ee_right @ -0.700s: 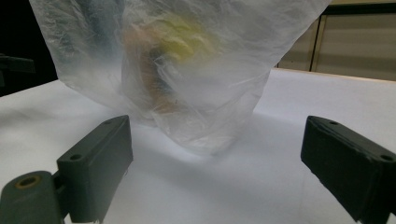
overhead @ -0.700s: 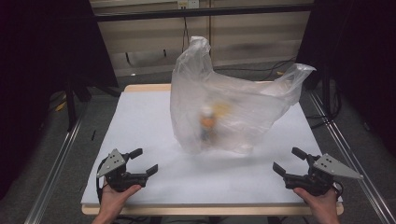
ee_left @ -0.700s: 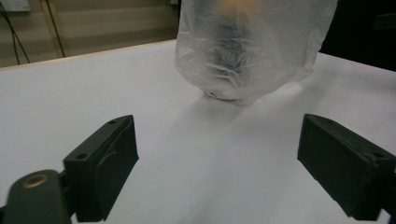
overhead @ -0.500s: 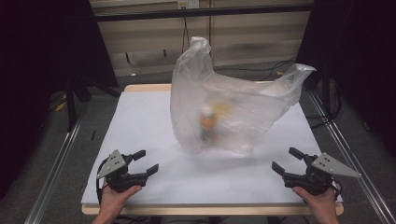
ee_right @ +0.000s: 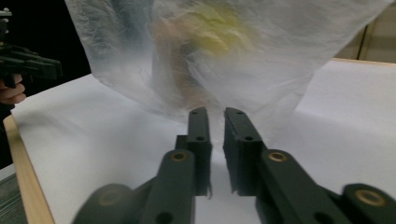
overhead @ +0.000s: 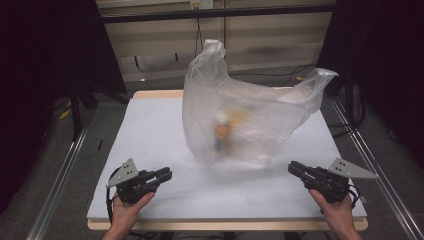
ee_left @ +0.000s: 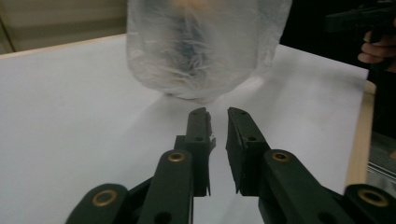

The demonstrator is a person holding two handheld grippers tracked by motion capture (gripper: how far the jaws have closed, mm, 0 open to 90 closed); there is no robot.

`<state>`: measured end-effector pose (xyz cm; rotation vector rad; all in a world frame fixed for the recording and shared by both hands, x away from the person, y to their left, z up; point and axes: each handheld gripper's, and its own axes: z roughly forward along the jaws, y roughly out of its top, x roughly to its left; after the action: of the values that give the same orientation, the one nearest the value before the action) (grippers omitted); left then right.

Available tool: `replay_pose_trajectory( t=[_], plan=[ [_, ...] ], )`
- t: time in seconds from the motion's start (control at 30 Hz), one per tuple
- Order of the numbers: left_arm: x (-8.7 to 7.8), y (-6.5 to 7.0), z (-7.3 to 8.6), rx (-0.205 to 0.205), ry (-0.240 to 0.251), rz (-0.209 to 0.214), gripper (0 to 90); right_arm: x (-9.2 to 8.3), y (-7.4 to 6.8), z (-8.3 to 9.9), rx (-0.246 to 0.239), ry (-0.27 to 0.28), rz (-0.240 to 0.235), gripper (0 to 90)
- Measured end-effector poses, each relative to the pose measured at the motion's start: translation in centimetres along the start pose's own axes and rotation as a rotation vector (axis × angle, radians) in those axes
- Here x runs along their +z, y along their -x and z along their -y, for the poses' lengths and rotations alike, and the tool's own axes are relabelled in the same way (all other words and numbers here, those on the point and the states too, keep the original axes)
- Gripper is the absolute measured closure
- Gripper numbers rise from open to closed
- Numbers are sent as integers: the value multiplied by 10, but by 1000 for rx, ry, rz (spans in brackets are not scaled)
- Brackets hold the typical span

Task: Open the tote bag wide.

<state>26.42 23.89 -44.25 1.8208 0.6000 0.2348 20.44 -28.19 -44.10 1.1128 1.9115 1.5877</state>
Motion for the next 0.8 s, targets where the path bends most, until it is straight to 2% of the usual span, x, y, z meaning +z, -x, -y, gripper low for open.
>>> replay_pose_trajectory(
  t=[0.1, 0.13, 0.2, 0.3, 0.37, 0.47, 0.5, 0.53, 0.6, 0.63, 0.73, 0.8],
  plan=[
    [3, 3, -4, 19, -19, -11, 878, 4, -1, -3, 0, -12, -25, 885],
    [4, 2, -6, 23, -14, 32, 878, 4, -1, -3, 0, -12, -25, 885],
    [9, 3, -13, 31, -25, 59, 900, 9, -1, -7, -1, -28, -41, 900],
    [11, 4, -17, 11, -20, 66, 900, 11, -1, -10, 2, -35, -51, 900],
    [14, 5, -22, 15, -23, 70, 900, 12, -1, -17, 17, -33, -76, 900],
    [23, 10, -32, 15, -13, 110, 900, 14, -1, -23, 24, -38, -94, 900],
    [23, 10, -32, 15, -13, 110, 900, 14, -1, -23, 24, -38, -94, 900],
    [28, 13, -38, 47, -17, 121, 900, 17, -2, -28, 24, -41, -102, 900],
    [30, 14, -40, 54, -17, 122, 900, 18, -2, -31, 22, -38, -113, 900],
    [35, 15, -47, 41, 4, 147, 900, 21, -3, -37, 12, -40, -122, 900],
    [40, 14, -51, 33, 1, 145, 900, 23, -2, -44, 3, -36, -132, 900],
    [48, 14, -60, 38, 0, 159, 900, 27, -3, -53, -1, -33, -129, 900]
  ],
)
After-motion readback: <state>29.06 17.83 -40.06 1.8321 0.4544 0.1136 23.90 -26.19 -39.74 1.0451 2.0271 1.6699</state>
